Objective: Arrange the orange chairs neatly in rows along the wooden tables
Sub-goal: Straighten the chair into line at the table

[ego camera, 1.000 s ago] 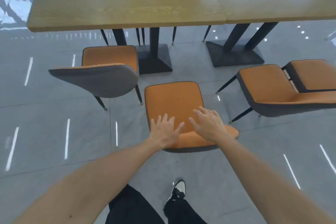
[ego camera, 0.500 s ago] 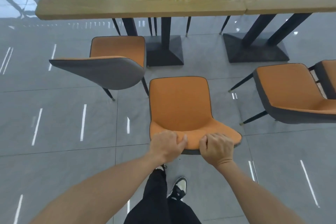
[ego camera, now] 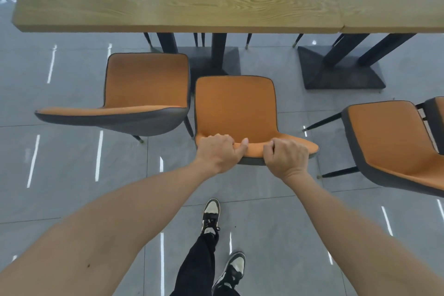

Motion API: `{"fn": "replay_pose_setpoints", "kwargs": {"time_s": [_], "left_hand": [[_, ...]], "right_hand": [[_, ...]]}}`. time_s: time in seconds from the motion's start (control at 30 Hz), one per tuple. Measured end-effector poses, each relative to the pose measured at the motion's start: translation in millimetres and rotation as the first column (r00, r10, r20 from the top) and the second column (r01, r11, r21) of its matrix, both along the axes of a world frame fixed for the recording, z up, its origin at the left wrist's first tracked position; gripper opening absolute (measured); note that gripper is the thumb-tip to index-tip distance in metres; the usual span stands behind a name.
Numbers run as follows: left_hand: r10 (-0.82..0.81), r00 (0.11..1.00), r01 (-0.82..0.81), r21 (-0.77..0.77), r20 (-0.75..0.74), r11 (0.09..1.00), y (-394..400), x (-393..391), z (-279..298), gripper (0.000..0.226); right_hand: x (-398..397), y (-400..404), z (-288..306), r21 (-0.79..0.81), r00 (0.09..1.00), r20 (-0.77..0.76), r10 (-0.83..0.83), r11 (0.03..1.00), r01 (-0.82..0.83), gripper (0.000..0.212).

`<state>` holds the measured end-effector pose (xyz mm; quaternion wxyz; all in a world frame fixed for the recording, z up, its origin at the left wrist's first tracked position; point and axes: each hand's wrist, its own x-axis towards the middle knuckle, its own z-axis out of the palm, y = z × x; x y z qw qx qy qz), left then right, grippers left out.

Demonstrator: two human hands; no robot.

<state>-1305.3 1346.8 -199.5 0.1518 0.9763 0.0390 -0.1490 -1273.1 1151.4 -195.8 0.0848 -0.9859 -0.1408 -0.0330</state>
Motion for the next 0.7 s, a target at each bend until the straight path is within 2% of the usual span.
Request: {"fn": "replay_pose_setpoints", "kwargs": {"time_s": [0.37,0.7], "left_hand": [[-0.005,0.999,0.006,-0.013,0.039,1.0,32,101,0,0.079],[0.011,0.999,-0.011,0.004,0.032,1.0,28,125,0,0.073]], "right_hand": [[103,34,0,-0.039,0.998,-0.047,-0.037,0.999,0.036,0.048],[135,31,-6,-0.103,0.995,-0.094,-0.037,0.994,0.027,0.046]]}}
